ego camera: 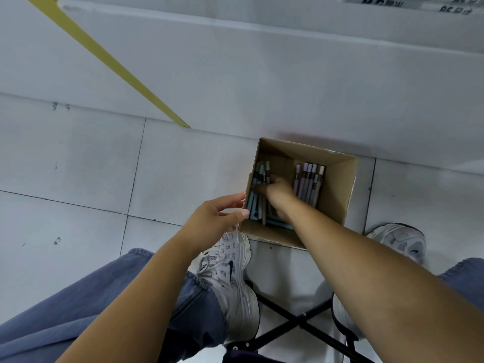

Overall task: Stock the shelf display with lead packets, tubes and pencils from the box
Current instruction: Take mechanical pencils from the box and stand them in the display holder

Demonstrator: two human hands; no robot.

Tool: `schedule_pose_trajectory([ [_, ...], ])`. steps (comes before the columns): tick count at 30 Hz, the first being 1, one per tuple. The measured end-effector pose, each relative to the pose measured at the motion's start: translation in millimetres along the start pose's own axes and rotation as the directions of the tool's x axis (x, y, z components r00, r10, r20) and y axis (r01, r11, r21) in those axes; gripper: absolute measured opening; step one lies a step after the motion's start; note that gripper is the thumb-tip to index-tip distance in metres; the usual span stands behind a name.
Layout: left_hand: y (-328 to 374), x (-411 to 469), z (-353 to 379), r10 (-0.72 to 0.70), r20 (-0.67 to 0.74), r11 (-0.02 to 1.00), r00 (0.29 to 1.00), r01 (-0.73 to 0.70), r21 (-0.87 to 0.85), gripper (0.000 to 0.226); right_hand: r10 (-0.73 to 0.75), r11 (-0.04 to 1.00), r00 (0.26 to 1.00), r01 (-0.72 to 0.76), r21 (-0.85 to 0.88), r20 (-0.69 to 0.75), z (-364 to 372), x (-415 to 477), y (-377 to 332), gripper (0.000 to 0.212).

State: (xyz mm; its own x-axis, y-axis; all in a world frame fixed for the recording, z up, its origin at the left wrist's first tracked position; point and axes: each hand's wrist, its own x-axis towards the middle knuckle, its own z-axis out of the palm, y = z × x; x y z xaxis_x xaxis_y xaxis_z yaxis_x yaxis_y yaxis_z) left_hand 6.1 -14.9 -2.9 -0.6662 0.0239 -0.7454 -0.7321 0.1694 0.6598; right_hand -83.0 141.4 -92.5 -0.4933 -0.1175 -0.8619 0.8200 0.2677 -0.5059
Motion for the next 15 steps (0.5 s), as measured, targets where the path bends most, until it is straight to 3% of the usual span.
schedule_pose_trajectory([
  [8,5.9,-0.8,0.3,0.002,0.014,1.000,1.000,-0.002,0.018,0.044,-0.060,0.998,0.998,0.060,0.024,-0.014,-14.9,-25.7,-8.9,0.012],
  [10,15.7,-3.7,2.7,-0.003,0.004,0.997,1.000,0.003,0.073,0.044,-0.098,0.993,0.994,0.095,0.063,0.052,-25.6,-42.5,-19.5,0.012],
  [12,30.7,-9.2,7.4,0.040,-0.081,0.982,0.996,-0.024,0.188,0.061,-0.158,0.985,0.973,0.143,0.096,0.169,-37.3,-67.0,-36.6,0.016],
  [14,53.3,-19.0,14.3,0.142,-0.166,0.962,0.976,-0.097,0.253,0.076,-0.243,0.969,0.937,0.220,0.115,0.251,-48.4,-95.4,-56.2,0.019],
  [15,67.0,-25.1,17.2,0.211,-0.149,0.959,0.966,-0.174,0.225,0.073,-0.290,0.956,0.918,0.267,0.122,0.270,-53.1,-110.1,-66.2,0.021],
])
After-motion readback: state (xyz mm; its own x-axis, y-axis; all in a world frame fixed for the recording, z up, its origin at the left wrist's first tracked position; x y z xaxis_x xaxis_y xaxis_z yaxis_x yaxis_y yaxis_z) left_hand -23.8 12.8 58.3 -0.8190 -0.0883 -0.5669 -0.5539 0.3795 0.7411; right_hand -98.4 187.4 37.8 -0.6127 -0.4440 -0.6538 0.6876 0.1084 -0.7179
